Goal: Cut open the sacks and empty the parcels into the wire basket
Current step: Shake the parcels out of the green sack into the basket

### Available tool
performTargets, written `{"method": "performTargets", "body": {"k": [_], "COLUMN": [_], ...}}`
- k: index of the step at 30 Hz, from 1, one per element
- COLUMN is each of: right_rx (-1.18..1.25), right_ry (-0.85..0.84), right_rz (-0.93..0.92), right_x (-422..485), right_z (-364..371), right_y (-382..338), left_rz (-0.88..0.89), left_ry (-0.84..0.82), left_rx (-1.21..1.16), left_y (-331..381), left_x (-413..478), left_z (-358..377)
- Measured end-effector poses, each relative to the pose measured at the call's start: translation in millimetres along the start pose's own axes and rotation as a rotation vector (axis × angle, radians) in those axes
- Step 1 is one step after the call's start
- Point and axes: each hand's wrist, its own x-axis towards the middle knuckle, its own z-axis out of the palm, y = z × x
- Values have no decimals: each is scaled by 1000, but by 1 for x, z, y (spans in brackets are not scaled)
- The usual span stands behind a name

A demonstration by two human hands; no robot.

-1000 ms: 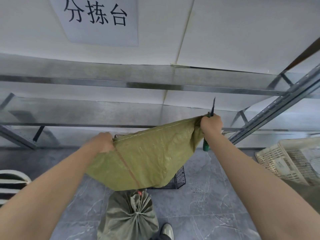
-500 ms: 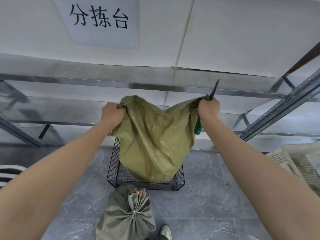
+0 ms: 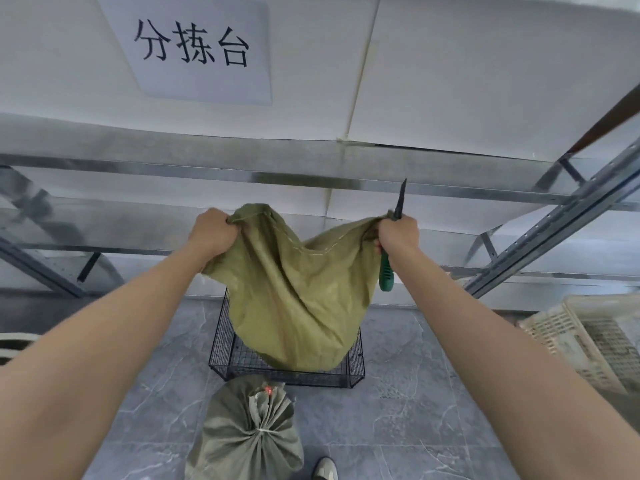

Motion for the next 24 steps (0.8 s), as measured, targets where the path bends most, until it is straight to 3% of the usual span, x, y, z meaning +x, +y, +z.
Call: {"method": "performTargets", "body": {"k": [9, 16, 18, 20, 24], "right_rx": [-73, 219, 56, -192, -276], "right_ry": [-12, 298, 171, -46, -118], "right_rz": [-82, -425, -365, -237, -229], "right_x": [-4, -20, -17, -12, -12], "right_z": [2, -2, 2, 8, 15], "right_y": [3, -42, -41, -32, -18], "left_rz": [1, 250, 232, 171, 157], "left_ry": [-26, 528, 457, 264, 184], "left_rx": [11, -238, -163, -6, 50], "left_y": [-4, 29, 26, 18, 10], "left_x": [-3, 2, 10, 17, 18], "left_z": [10, -34, -37, -31, -18]}}
